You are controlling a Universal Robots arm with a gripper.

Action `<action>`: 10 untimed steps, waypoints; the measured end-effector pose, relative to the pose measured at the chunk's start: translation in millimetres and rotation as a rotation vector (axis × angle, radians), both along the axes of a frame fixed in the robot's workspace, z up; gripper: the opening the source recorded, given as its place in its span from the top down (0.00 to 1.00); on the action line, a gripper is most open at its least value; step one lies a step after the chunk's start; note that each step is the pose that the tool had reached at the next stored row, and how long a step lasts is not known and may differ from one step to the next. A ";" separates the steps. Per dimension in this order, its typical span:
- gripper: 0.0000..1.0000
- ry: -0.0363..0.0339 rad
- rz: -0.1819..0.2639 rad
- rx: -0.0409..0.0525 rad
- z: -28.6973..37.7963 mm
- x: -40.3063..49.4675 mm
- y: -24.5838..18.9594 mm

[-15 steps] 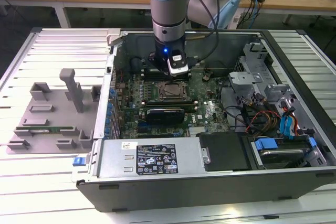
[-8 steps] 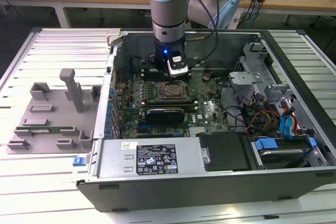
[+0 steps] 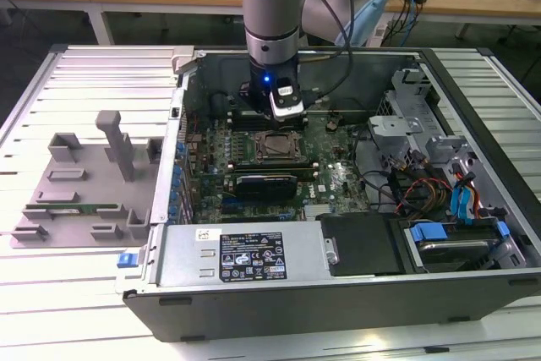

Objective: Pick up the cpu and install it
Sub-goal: 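Install the first cpu locking lever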

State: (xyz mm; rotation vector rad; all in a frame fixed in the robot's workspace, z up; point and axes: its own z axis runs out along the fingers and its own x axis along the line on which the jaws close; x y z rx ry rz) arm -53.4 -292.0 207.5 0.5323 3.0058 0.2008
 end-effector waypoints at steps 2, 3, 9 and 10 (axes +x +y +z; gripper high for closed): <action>0.89 0.0000 0.000 0.0003 0.0 0.0 3.8; 0.89 0.0000 0.000 0.0002 0.0 0.0 4.0; 0.89 0.0000 0.000 0.0000 2.8 0.0 4.0; 0.89 0.0001 0.000 0.0000 4.5 0.0 4.0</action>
